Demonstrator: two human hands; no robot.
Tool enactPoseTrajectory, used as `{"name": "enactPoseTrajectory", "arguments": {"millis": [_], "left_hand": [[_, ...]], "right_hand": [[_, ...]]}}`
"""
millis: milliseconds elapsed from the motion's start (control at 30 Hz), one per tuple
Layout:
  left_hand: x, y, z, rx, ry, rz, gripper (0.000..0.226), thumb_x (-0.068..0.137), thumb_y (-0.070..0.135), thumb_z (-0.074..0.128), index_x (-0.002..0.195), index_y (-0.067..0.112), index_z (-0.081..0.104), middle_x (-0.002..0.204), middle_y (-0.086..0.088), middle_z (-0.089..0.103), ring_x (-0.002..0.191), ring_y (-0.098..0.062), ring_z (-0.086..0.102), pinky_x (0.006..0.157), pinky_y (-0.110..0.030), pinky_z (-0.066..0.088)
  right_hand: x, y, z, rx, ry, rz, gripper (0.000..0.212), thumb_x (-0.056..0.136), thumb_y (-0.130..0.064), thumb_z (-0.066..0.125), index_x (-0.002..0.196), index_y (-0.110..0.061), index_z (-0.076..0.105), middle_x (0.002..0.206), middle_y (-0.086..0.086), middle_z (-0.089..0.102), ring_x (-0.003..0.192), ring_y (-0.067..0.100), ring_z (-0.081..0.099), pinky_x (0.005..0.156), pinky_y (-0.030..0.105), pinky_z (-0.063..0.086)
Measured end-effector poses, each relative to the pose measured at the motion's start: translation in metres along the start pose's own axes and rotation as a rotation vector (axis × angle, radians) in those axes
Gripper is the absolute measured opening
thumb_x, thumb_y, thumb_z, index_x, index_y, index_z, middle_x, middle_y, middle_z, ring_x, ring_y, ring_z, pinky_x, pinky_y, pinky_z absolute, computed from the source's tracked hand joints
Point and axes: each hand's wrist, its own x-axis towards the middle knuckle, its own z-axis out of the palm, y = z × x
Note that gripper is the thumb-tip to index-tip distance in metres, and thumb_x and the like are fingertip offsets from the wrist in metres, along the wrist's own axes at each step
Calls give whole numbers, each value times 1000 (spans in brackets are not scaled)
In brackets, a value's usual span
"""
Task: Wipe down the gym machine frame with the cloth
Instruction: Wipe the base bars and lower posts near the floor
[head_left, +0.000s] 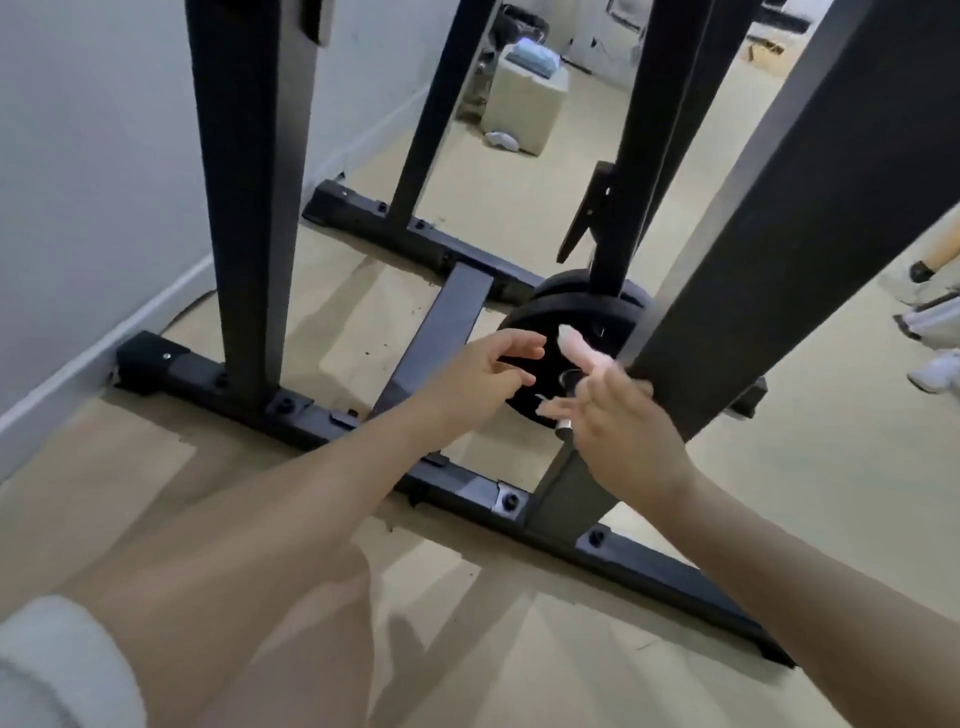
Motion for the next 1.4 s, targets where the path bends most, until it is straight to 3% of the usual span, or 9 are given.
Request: {"name": "enactPoseTrajectory", "arguments": {"millis": [67, 267, 367, 567, 700, 867, 1067, 1267, 1400], "left_hand": [[-6, -22, -3, 27, 48, -31, 42, 90, 0, 45, 117, 31, 54, 112, 15, 58, 101, -7, 61, 87, -20, 46], [-7, -65, -4, 170, 88, -155, 32, 93, 5, 45, 110, 31, 53, 110, 14, 56, 100, -11, 60, 91, -32, 46], [-7, -84, -2, 234, 66, -202, 36, 94, 6, 43, 117, 30, 55, 111, 17, 56, 84, 6, 59, 77, -21, 49], [-25, -113, -6, 254, 54, -293, 40, 92, 6, 44, 114, 37, 53, 109, 28, 54, 97, 6, 57, 74, -5, 43], [-29, -105, -21, 242, 71, -279, 39, 91, 7, 47, 113, 39, 52, 115, 24, 55, 101, 1, 57, 82, -15, 42], [-23, -60, -52, 159, 95, -182, 37, 93, 7, 45, 105, 42, 51, 106, 28, 54, 95, 6, 56, 76, -10, 46], [-40, 30, -90, 1, 14, -28, 24, 93, 48, 45, 113, 43, 57, 110, 9, 65, 100, -7, 64, 92, -28, 51], [-76, 157, -135, 250, 47, 112, 11, 88, 42, 59, 94, 33, 60, 85, 5, 68, 77, -10, 65, 73, -33, 57], [-107, 243, -154, 268, -80, 67, 13, 82, 39, 67, 90, 34, 58, 78, 21, 66, 61, 0, 63, 52, -15, 48]], "right_hand": [[-3, -40, 30, -173, -237, 32, 34, 91, -24, 35, 97, -2, 60, 90, 9, 61, 93, 24, 57, 93, 31, 42], [12, -123, 136, -323, -200, -177, 29, 98, -19, 31, 97, -5, 57, 91, 18, 57, 110, 33, 47, 101, 39, 34], [20, -152, 168, -401, -249, -235, 33, 98, -16, 31, 111, -7, 59, 99, 26, 50, 110, 37, 43, 100, 45, 34], [28, -169, 192, -296, -343, -323, 30, 98, -10, 36, 115, -7, 60, 113, 15, 59, 113, 38, 46, 101, 47, 33], [45, -148, 143, 295, -248, -83, 16, 86, -20, 61, 99, -13, 68, 96, 8, 66, 101, 27, 59, 93, 35, 42], [70, -107, 54, 898, -68, 161, 26, 96, -25, 45, 121, -22, 55, 113, -1, 60, 106, 24, 53, 83, 34, 37], [81, -23, -91, 1576, 237, 261, 14, 94, -16, 55, 91, -30, 54, 71, -6, 62, 64, 1, 58, 60, 16, 47], [62, 57, -222, 1686, 171, 174, 7, 91, -13, 58, 87, -19, 58, 69, -8, 56, 64, 6, 50, 61, 14, 42], [31, 101, -297, 1627, 89, 55, 24, 92, -15, 57, 79, -34, 63, 73, -12, 61, 69, 3, 56, 68, 18, 45]]}}
